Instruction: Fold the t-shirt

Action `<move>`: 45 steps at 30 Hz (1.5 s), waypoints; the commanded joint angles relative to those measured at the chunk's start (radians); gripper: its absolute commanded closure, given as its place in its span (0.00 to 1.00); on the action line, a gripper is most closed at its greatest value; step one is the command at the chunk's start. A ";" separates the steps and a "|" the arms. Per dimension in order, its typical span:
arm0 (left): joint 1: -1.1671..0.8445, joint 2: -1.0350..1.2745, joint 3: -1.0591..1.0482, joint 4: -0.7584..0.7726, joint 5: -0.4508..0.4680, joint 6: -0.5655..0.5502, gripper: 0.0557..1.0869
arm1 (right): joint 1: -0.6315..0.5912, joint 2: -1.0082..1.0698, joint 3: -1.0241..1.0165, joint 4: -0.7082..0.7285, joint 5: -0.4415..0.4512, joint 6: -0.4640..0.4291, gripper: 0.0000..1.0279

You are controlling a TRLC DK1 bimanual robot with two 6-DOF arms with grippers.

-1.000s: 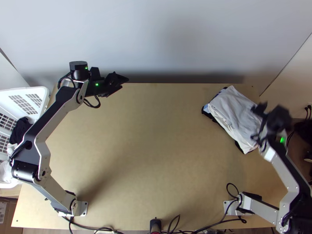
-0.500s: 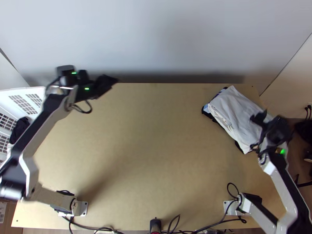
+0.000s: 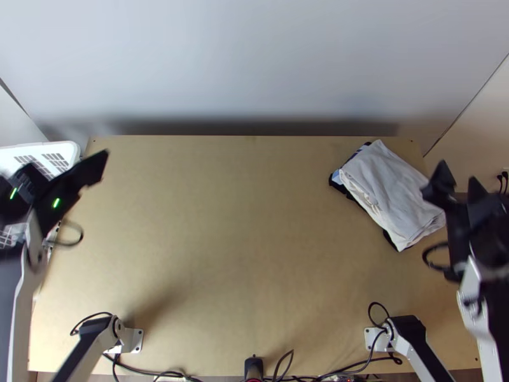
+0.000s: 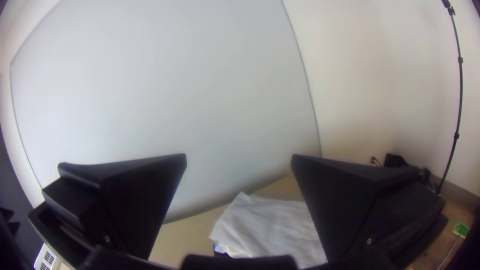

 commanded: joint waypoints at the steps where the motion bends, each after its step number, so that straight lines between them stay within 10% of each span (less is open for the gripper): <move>1: 0.186 -0.394 -0.238 -0.016 0.048 0.098 0.06 | 0.114 -0.280 -0.148 -0.101 -0.003 -0.080 0.04; 8: 0.361 -0.689 -0.390 -0.092 0.049 0.112 0.06 | 0.235 -0.677 -0.466 0.029 -0.028 -0.378 0.04; 24: 0.480 -0.885 -0.791 -0.089 -0.037 0.201 0.06 | 0.224 -0.674 -0.808 0.205 -0.029 -0.260 0.04; 32: 0.177 -0.884 -0.942 0.205 -0.198 0.316 0.05 | 0.230 -0.671 -0.845 0.212 -0.029 -0.249 0.04; 45: -0.099 -0.859 -0.947 0.064 -0.336 0.425 0.05 | 0.235 -0.668 -0.851 0.011 -0.031 -0.046 0.05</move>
